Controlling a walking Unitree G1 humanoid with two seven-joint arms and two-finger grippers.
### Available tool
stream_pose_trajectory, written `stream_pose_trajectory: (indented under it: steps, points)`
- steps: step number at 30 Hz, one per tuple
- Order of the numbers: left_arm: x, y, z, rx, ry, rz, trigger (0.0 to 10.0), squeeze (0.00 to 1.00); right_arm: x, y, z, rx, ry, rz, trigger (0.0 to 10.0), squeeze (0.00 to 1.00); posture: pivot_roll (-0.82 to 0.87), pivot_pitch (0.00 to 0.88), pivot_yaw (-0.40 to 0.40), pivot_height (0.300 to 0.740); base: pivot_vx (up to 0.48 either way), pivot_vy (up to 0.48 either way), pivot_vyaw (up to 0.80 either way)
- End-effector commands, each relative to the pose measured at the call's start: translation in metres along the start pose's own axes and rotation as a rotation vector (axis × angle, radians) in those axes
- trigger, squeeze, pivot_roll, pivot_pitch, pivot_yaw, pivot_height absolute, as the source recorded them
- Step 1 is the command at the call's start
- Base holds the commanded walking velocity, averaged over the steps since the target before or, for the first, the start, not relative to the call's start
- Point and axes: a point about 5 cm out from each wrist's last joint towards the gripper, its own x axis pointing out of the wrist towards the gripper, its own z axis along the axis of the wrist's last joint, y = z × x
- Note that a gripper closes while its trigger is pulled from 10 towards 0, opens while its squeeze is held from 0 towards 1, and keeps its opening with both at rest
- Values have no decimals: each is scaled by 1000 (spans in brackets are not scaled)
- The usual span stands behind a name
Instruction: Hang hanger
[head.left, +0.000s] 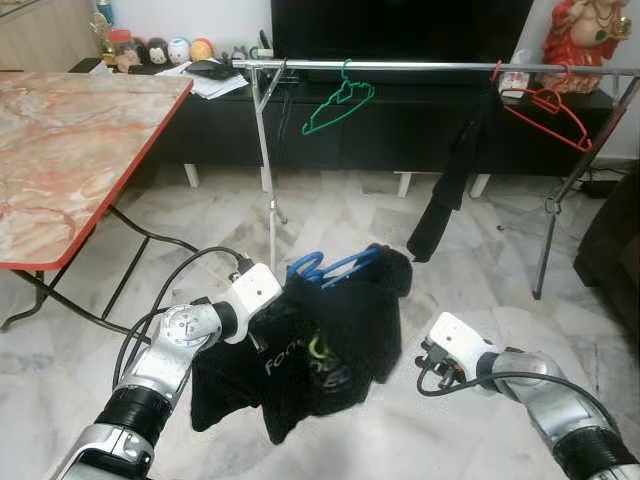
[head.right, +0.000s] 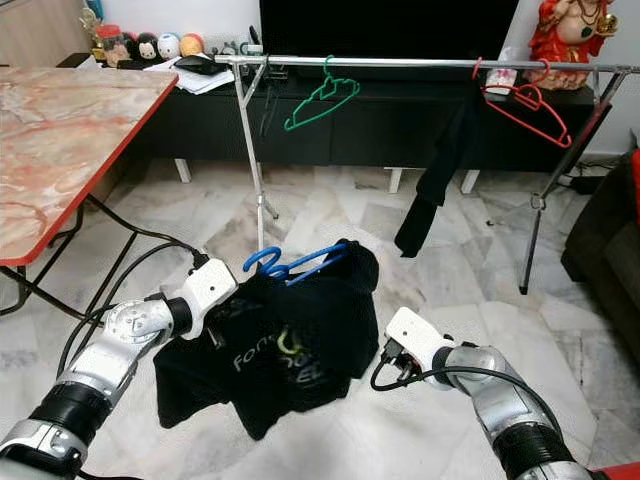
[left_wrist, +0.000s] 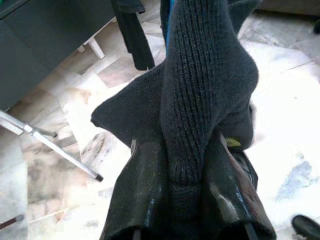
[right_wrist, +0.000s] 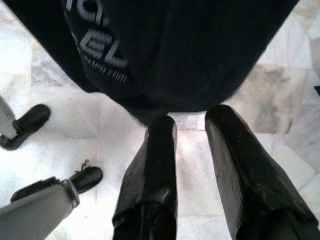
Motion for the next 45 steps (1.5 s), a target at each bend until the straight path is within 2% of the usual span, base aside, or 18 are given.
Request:
stream_pose_trajectory:
  steps: [1, 3, 4, 10, 11, 12, 19, 20, 21, 28, 32, 33, 34, 35, 36, 37, 41, 45]
  points:
    - [-1, 7, 7, 71, 0, 8, 10000, 0, -5, -5, 0, -21, 15, -13, 10000, 1000, -85, 0, -49, 740, 0, 0, 0]
    - [-1, 7, 6, 77, 9, 6, 10000, 0, -6, -6, 0, -21, 18, -22, 10000, 1000, -85, 0, -49, 740, 0, 0, 0]
    - [-3, 4, 4, 75, 7, -31, 10000, 0, -9, -14, -1, -30, 38, -74, 10000, 1000, -86, 0, -49, 740, 0, 0, 0]
    - [-9, -5, 0, 82, 19, -141, 10000, 0, -11, -24, 4, 71, -5, -147, 10000, 1000, -84, 0, -50, 740, 0, 0, 0]
    - [-9, -7, 0, 76, 17, -164, 10000, 0, -10, -23, 8, 96, -34, -136, 10000, 565, -84, 0, -50, 740, 0, 0, 0]
    - [-9, -8, 0, 75, 17, -169, 10000, 0, -9, -21, 10, 107, -47, -124, 10000, 0, -84, 0, -50, 740, 0, 0, 0]
    - [-8, -11, 2, 66, 6, -189, 10000, 0, -5, -13, 16, 172, -108, -66, 10000, 0, -84, 3, -52, 740, 0, 0, 0]
    - [-8, -12, 3, 64, 4, -194, 10000, 0, -5, -12, 18, 180, -120, -52, 10000, 816, -85, 0, -52, 740, 0, 0, 0]
    - [-8, -12, 3, 63, 3, -195, 10000, 0, -5, -11, 18, 180, -123, -49, 10000, 1000, -85, 0, -52, 740, 0, 0, 0]
    - [-8, -14, 3, 58, 2, -209, 10000, 0, -16, -24, 11, 180, -93, -110, 10000, 1000, -85, 0, -53, 740, 0, 0, 0]
    - [-7, -15, 2, 54, 2, -212, 10000, 0, -22, -30, 15, 204, -127, -138, 10000, 1000, -91, 0, -53, 740, 0, 0, 0]
    - [-7, -16, 2, 53, 1, -213, 10000, 0, -22, -30, 15, 206, -134, -135, 10000, 914, -90, 0, -53, 740, 0, 0, 0]
    - [-6, -17, 3, 51, -2, -215, 10000, 0, -20, -27, 18, 214, -154, -124, 10000, 78, -88, 0, -54, 740, 0, 0, 0]
    - [-5, -18, 3, 50, -3, -216, 10000, 0, -18, -26, 19, 219, -161, -119, 10000, 78, -88, 0, -54, 740, 0, 0, 0]
    - [-5, -18, 3, 50, -4, -216, 10000, 0, -17, -25, 20, 221, -167, -115, 10000, 0, -88, 0, -54, 740, 0, 0, 0]
    - [-4, -19, 3, 48, -4, -216, 10000, 0, -11, -19, 22, 233, -187, -94, 10000, 0, -86, 0, -55, 740, 0, 0, 0]
    - [-4, -19, 3, 42, -5, -217, 10000, 0, -4, -10, 23, 241, -195, -51, 10000, 0, -78, 0, -58, 740, 0, 0, 0]
    - [-6, -20, 2, 38, -3, -219, 10000, 0, -2, -7, 23, 244, -194, -44, 10000, 0, -78, 0, -58, 740, 0, 0, 0]
